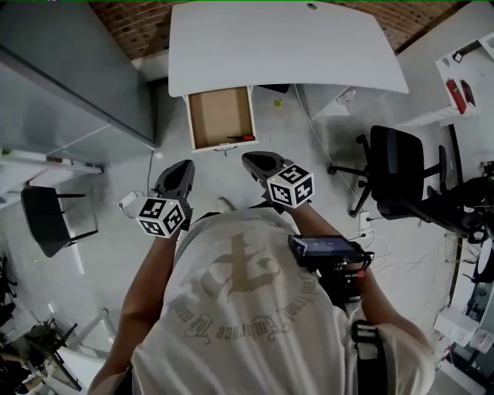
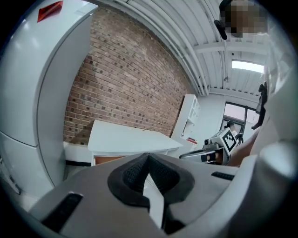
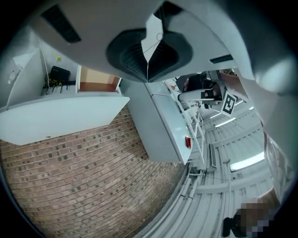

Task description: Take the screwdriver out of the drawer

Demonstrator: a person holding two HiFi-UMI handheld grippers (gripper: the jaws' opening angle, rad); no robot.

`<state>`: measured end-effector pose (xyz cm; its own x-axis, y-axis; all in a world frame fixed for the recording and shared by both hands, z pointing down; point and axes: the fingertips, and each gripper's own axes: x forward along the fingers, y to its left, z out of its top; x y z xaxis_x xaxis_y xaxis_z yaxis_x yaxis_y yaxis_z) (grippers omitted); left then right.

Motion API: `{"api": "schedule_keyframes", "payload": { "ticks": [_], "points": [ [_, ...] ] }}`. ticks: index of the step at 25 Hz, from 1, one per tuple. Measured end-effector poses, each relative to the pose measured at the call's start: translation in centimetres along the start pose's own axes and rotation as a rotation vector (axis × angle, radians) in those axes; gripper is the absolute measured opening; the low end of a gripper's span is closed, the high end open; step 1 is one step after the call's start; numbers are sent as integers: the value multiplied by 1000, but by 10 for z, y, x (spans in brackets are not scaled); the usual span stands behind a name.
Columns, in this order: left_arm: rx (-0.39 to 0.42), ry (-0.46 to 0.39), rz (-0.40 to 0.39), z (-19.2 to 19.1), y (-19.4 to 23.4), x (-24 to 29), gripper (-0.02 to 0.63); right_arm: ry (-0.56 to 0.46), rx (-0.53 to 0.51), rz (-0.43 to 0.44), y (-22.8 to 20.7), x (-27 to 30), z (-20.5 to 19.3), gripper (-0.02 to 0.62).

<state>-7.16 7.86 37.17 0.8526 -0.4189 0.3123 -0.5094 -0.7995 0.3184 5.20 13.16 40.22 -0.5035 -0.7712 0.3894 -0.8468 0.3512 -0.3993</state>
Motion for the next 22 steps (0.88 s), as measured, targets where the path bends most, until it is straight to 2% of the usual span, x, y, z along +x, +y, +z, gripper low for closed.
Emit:
{"api": "schedule_keyframes", "payload": {
  "ticks": [14,22],
  "points": [
    [-13,8,-25,11,49,0,18,19,-9,-50,-6,43,17,23],
    [-65,34,7,0,72,-1,18,65,11,-37,-16,68,14,23]
  ]
}}
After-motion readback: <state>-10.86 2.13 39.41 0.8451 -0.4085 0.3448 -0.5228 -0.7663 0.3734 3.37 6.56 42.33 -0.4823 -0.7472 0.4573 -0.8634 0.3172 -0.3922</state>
